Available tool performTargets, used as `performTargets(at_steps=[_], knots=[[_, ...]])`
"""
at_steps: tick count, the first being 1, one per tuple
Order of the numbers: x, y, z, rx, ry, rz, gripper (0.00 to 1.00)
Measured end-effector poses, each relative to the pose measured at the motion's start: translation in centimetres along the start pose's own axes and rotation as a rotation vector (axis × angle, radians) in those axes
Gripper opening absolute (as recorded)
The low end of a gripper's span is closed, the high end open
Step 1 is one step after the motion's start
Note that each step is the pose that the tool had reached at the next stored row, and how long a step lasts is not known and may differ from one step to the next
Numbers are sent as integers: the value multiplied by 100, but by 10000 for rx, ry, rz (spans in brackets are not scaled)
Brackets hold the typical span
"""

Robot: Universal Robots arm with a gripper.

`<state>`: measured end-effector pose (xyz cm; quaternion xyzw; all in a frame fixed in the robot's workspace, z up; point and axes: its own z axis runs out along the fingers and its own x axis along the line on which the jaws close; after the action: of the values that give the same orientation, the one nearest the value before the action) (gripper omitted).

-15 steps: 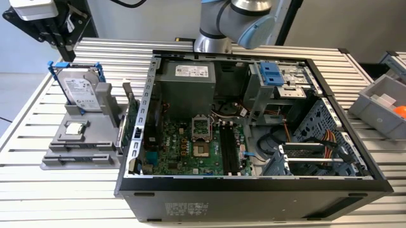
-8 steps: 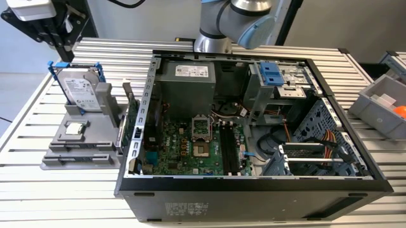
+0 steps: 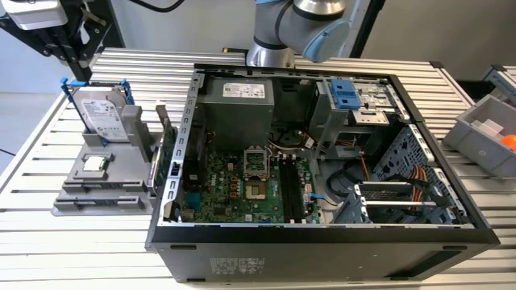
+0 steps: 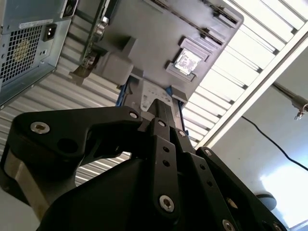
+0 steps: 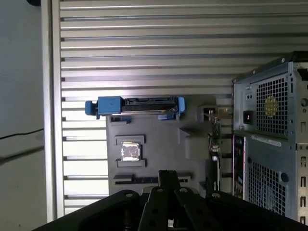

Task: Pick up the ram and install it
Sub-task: 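Reach for the ram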

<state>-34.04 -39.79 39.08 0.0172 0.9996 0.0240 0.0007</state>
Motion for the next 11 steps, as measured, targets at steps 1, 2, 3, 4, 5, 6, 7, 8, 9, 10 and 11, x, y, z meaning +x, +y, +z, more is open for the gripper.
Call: performTargets(at_steps=[1, 2, 3, 4, 5, 6, 7, 8, 9, 10, 11], knots=[[2, -5, 0, 1, 1, 0, 0], [4, -10, 1, 0, 1, -1, 0], [6, -15, 1, 1, 2, 0, 0], [8, -20, 1, 1, 1, 0, 0], [10, -24, 1, 1, 2, -1, 0], [12, -28, 2, 1, 2, 0, 0], [14, -33, 2, 1, 2, 0, 0], [15, -37, 2, 1, 2, -1, 0], [18, -41, 2, 1, 3, 0, 0], [19, -44, 3, 1, 4, 0, 0], [21, -47, 3, 1, 4, 0, 0]])
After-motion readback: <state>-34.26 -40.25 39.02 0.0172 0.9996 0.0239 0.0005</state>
